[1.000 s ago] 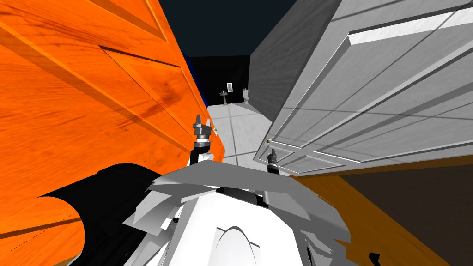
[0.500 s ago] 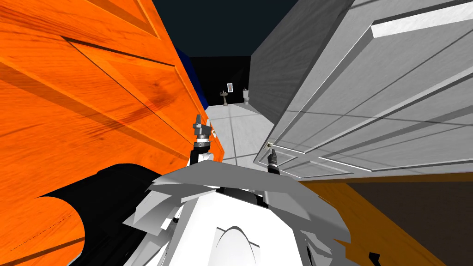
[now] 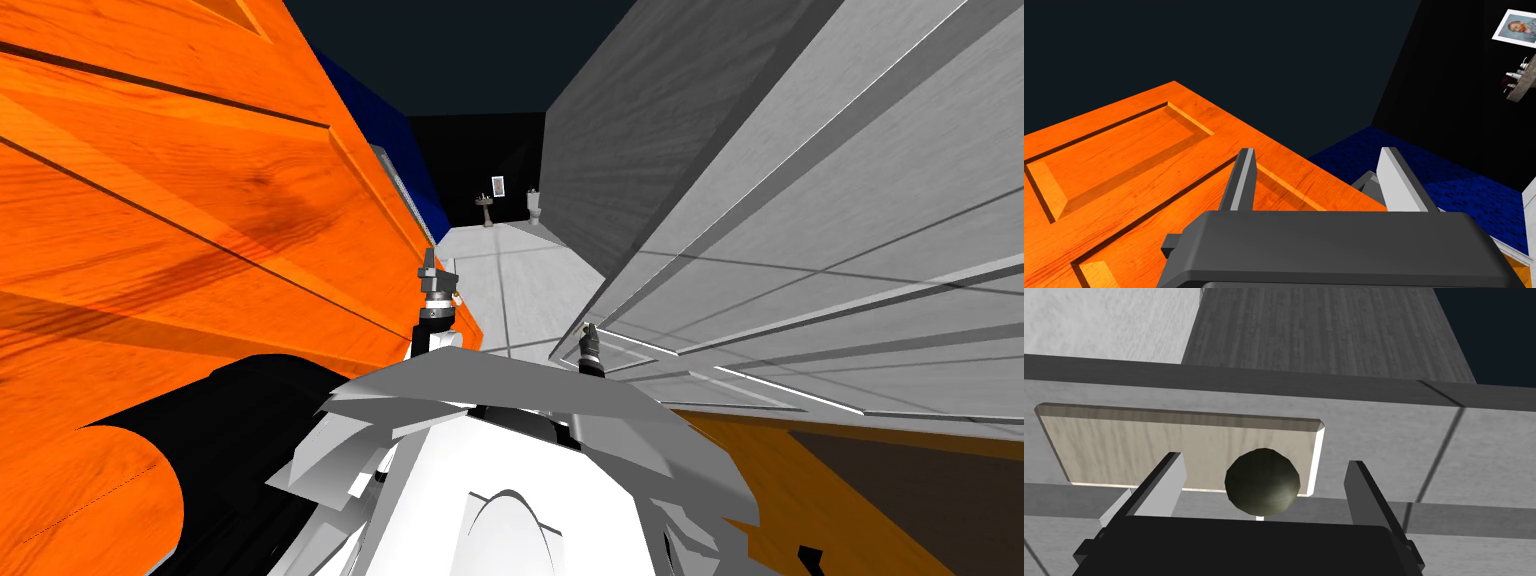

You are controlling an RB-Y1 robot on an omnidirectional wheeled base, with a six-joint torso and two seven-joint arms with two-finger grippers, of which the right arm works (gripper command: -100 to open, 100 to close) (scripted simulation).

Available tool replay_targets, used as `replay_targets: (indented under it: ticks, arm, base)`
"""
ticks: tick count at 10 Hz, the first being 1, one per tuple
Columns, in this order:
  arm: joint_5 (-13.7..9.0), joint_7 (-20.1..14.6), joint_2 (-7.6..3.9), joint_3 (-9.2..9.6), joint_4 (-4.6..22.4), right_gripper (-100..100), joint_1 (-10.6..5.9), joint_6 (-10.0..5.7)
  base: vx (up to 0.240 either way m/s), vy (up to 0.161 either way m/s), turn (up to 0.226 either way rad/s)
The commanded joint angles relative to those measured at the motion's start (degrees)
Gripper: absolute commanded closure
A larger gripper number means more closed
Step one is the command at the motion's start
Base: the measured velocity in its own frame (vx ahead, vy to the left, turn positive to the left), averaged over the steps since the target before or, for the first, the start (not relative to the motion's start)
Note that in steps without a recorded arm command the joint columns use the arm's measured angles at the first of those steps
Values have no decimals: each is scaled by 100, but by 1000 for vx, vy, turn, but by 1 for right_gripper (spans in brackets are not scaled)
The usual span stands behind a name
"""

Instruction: Push the door open

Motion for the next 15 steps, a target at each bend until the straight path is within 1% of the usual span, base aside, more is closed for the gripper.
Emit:
replay_targets:
  ticks: [1, 6, 7, 10, 12, 15]
  arm:
    - [0, -2, -3, 1, -4, 100, -4, 9]
    - [0, -2, -3, 1, -4, 100, -4, 9]
    - [-39, 25, -18, -73, 13, 100, -17, 47]
    - [-106, 60, -34, -199, 21, 100, -48, 84]
    - [-190, 103, -37, -354, 30, 100, -86, 130]
    - [-317, 169, -12, -592, 45, 100, -146, 200]
  base:
    - [-14, 4, 6]
    - [-14, 2, 1]
    - [97, 18, -42]
    - [179, 44, -55]
    - [196, 28, -57]
    - [188, 44, -80]
